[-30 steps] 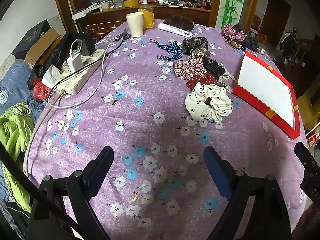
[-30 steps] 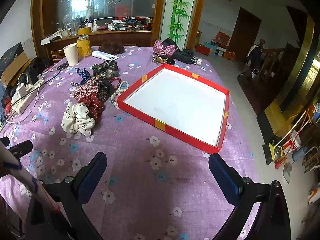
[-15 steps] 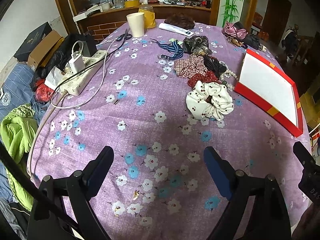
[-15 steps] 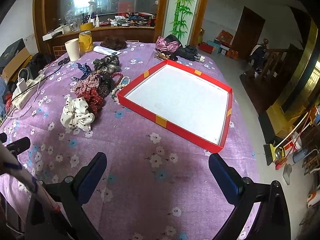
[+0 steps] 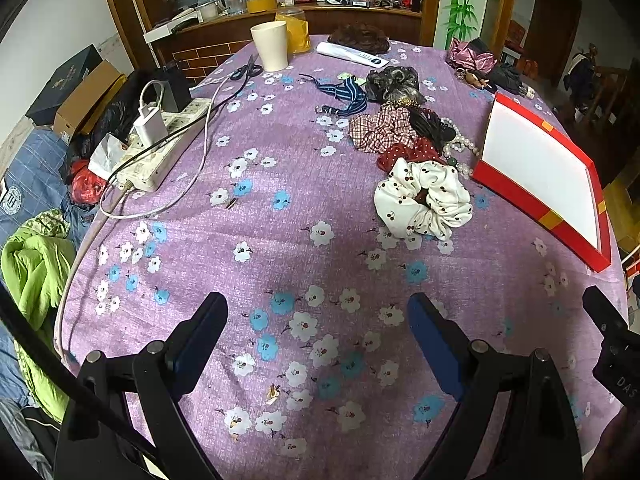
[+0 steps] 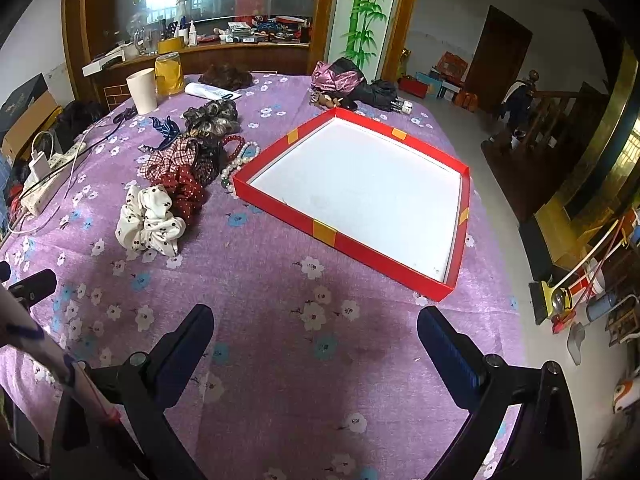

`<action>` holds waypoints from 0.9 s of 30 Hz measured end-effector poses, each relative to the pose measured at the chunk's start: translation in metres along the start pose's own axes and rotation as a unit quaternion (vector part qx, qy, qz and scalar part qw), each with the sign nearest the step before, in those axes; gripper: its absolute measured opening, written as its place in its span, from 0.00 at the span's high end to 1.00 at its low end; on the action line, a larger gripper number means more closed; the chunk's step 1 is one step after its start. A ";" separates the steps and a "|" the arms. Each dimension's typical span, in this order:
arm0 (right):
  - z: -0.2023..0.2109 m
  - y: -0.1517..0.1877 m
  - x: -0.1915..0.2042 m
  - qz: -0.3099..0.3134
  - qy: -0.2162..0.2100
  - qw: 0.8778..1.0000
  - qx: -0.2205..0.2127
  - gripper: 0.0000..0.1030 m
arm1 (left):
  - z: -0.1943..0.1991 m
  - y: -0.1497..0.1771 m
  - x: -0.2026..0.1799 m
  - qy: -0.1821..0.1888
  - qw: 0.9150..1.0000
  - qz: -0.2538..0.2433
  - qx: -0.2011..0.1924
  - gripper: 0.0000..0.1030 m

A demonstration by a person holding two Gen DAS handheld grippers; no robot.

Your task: Organize jewelry

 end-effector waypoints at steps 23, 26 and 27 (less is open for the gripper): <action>-0.041 -0.003 0.051 -0.012 -0.138 0.988 0.066 0.12 | -0.030 -0.042 0.030 0.005 1.000 -0.002 0.006 0.12; -0.047 -0.015 0.066 -0.016 -0.177 0.981 0.072 0.13 | -0.039 -0.062 0.031 0.014 1.000 -0.007 0.004 0.12; -0.049 -0.019 0.071 -0.018 -0.188 0.979 0.072 0.13 | -0.043 -0.069 0.030 0.017 1.000 -0.009 0.004 0.12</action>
Point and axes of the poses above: each gripper's, at about its wrist camera, not at the fingertips, and z roughly against the way its jaws point, x to its left, y to its underside, the point moved 10 cm from there along -z, roughly the way its jaws point, and after that the axes turned 9 degrees about z, right-handed, at the moved point
